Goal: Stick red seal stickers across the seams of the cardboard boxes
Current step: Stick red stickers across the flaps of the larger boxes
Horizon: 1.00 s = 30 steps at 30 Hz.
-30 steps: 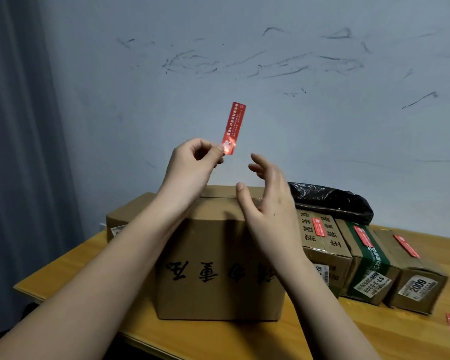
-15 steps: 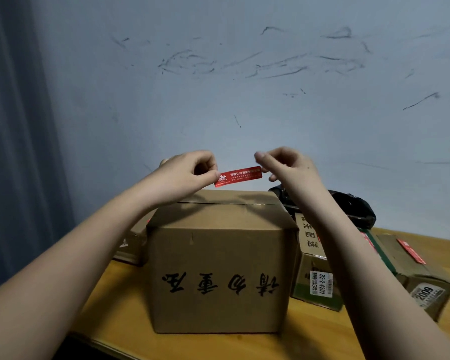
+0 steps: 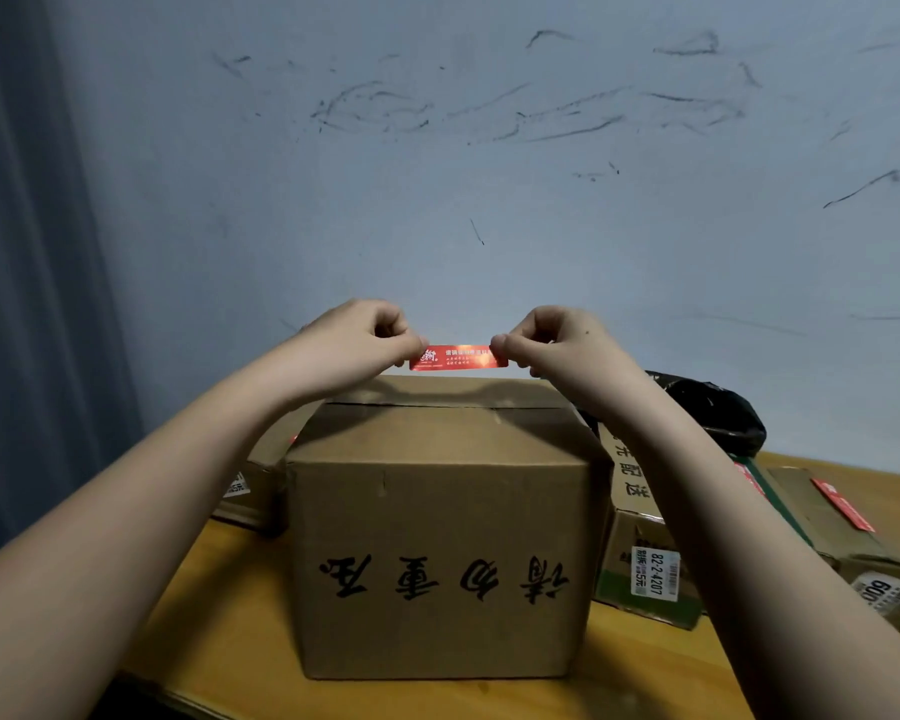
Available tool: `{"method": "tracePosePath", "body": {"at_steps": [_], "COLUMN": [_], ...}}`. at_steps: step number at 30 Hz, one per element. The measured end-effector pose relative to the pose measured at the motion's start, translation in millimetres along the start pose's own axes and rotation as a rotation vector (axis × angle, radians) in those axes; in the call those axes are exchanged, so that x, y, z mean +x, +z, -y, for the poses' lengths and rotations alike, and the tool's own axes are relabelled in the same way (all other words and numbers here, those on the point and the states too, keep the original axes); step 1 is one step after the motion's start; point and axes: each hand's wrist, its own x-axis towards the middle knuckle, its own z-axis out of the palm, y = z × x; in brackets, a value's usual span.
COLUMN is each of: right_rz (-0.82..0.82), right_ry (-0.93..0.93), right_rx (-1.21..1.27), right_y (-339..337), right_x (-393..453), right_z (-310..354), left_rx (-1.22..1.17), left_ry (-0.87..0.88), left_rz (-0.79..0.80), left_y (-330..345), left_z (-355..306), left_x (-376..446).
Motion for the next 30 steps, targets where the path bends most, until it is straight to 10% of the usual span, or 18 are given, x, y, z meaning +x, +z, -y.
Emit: {"method": "tracePosePath", "body": {"at_steps": [30], "right_rz": [0.332], "right_ry": [0.132], "right_rx": [-0.391], "right_y": [11.2], "right_x": [14.4], "right_z": [1.5], "left_rx": [0.339], "left_ry": [-0.214], "left_rz": [0.398], "left_y": [3.2], "left_z": [-3.8], "left_x": [17.5]}}
